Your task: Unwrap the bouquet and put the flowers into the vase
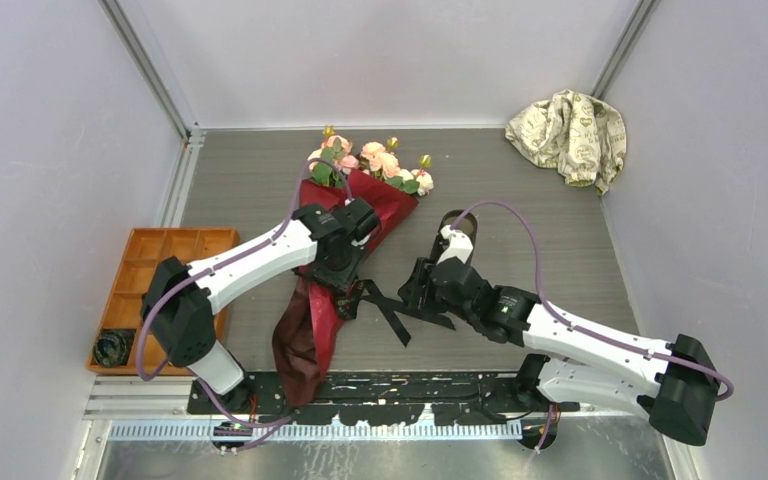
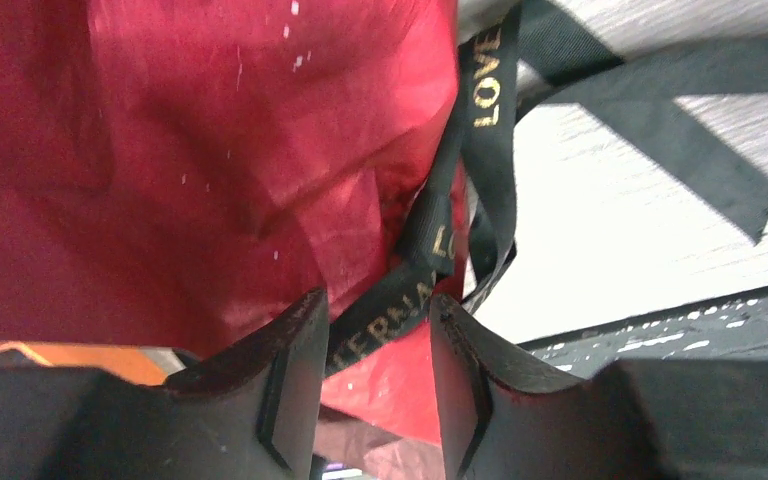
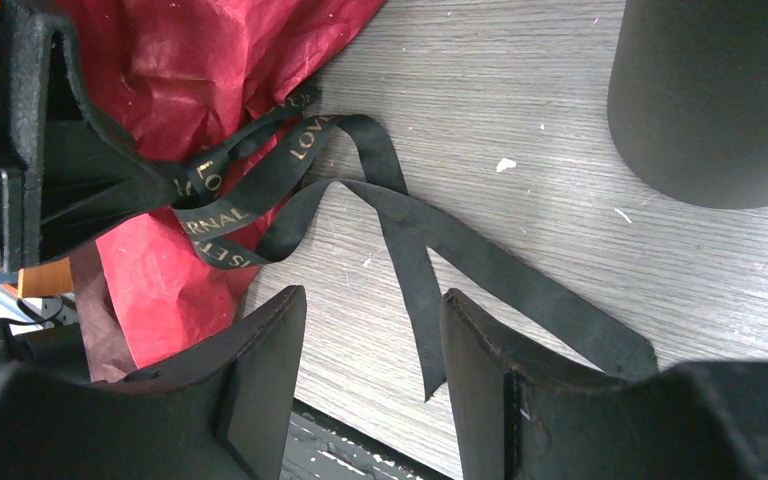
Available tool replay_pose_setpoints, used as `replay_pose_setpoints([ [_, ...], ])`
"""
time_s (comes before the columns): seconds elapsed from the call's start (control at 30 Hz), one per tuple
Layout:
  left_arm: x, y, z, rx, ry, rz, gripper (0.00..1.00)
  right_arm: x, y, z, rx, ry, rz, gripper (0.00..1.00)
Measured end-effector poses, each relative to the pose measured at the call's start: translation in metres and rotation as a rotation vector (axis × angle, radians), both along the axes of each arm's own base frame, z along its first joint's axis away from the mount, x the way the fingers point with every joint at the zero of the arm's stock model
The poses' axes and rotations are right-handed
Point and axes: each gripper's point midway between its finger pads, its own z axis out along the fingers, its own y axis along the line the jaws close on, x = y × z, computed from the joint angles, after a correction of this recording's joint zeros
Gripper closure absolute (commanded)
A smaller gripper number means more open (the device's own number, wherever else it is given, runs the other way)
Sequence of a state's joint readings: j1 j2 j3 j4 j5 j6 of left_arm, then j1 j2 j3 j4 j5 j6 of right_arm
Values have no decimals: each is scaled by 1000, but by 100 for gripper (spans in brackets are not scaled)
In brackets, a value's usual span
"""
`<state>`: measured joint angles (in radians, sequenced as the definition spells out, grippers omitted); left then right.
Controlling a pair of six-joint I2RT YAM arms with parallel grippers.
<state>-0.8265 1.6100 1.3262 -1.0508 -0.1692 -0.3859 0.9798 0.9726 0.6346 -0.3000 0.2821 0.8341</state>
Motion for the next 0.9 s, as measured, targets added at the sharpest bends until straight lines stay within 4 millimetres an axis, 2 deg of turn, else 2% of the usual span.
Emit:
replay_pose_setpoints([
  [0.2,-18,12,-1,62,58,-8,58,-1,-1,-4,-4,4,1,42],
  [0.33,-28,13,-3,67,91,-8,58,-1,-1,-5,-3,6,4,42],
  [0.6,-60,26,-29,90,217,-14,58,-2,0,-5,2,10,6,42],
  [0.73,-69,26,-37,86,250,-16,65,-3,1,-4,5,14,8,42],
  [0.9,-65,19,-39,59,232,-7,76,-3,1,-4,7,14,8,44],
])
